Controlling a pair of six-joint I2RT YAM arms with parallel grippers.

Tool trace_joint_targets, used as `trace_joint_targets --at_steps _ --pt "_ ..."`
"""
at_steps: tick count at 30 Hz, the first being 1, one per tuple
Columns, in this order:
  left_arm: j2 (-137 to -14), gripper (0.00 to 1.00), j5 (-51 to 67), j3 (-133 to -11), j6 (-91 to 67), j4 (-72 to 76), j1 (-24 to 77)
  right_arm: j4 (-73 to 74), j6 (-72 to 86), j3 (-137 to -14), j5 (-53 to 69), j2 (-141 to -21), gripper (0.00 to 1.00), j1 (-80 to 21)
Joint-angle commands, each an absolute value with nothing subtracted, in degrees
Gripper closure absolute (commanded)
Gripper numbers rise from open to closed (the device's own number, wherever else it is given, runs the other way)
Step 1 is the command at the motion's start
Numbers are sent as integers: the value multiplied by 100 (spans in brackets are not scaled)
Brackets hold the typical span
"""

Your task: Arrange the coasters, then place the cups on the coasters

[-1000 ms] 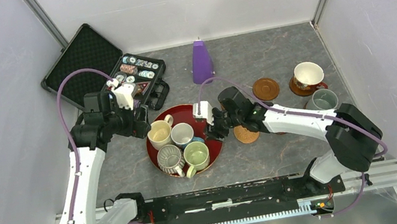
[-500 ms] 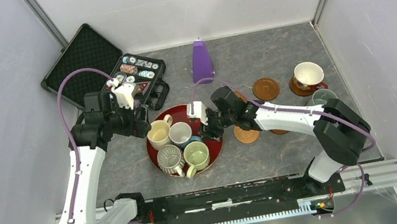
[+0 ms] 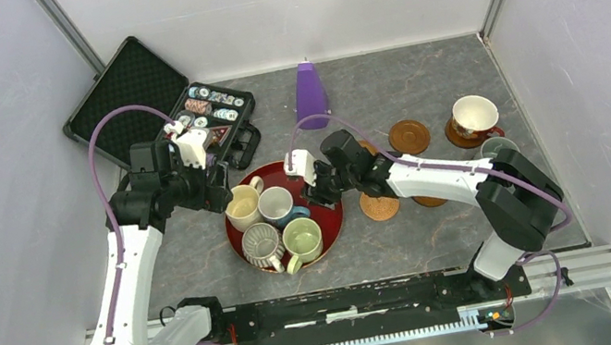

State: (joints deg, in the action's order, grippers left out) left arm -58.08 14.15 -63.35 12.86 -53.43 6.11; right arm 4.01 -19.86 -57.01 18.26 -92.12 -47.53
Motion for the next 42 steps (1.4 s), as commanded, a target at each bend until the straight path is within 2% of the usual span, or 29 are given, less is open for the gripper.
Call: trace_joint_targets --at_steps 1,5,10,16,26,33,42 --pt "-5738 0 1547 -6328 1422 -5194 584 946 -2584 -6069 2105 -9140 45 -4746" --pt "-5722 0 1560 -6297 1415 -5199 580 1400 -2935 -6112 2388 -9156 44 -4755" --pt "-5711 0 1574 -6297 1398 -5193 580 1468 -2956 -6226 2585 -9342 39 -4836" --pt "-5675 0 1525 -6302 1410 -5195 580 1309 -2861 -6447 2621 -9602 39 -4875" --pt "-5713 0 1527 -6319 1406 -5197 571 1073 -2722 -6509 2173 -9720 51 -4855" --pt "-5772 0 1564 -6343 1394 -5194 571 1441 -2995 -6814 2573 -10015 49 -4852" --pt "-5826 0 1565 -6413 1392 -5189 571 1948 -3364 -7464 2716 -10568 51 -4888"
